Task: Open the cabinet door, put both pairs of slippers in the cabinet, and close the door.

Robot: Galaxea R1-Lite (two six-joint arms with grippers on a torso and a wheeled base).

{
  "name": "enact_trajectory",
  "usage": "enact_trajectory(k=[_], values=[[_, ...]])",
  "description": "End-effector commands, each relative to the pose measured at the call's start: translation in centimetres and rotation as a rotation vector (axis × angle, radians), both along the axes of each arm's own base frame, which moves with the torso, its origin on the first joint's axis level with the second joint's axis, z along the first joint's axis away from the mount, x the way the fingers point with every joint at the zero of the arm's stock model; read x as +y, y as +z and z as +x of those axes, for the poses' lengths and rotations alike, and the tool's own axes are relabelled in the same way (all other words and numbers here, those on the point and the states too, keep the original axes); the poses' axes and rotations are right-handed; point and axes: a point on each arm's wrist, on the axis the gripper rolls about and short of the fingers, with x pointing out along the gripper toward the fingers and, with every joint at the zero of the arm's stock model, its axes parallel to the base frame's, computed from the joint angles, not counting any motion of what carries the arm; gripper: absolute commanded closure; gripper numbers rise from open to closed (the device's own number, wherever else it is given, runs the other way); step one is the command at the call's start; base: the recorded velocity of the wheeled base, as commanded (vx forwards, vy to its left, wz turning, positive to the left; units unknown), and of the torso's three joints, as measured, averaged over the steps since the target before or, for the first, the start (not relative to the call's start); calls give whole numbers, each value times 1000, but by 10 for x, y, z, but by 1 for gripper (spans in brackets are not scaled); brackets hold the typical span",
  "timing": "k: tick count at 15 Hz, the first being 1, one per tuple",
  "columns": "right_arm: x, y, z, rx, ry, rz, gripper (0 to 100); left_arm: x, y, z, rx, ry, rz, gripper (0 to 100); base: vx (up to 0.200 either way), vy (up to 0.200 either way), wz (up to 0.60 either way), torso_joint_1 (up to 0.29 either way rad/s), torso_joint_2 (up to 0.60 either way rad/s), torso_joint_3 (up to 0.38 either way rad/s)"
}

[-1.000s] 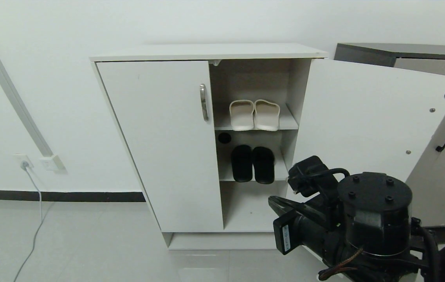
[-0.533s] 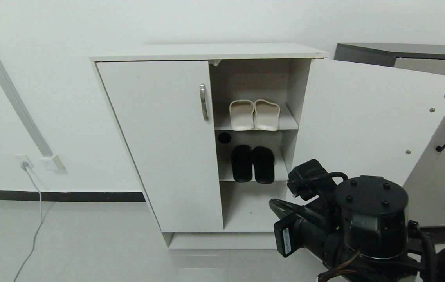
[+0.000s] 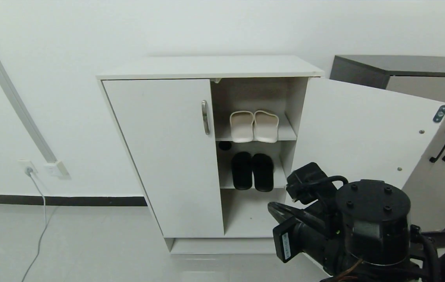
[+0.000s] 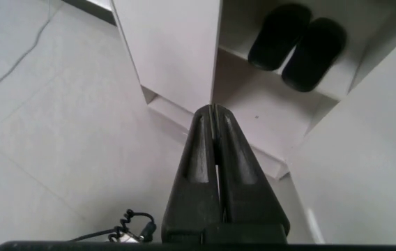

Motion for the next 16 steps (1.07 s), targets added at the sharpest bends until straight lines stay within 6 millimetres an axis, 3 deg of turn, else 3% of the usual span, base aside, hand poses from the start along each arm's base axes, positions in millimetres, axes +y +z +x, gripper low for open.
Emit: enact_trajectory(k=[1, 13, 16], values=[[1, -4, 2, 8, -3, -11, 100, 0, 0, 0, 2, -1, 0, 100, 0, 0, 0, 71, -466, -369], [3, 1, 4, -12, -2, -8, 100, 0, 0, 0, 2, -1, 0, 100, 0, 0, 0, 137, -472, -334], [4, -5, 5, -1, -1, -29, 100, 0, 0, 0, 2, -1, 0, 100, 0, 0, 0, 196, -505, -315]])
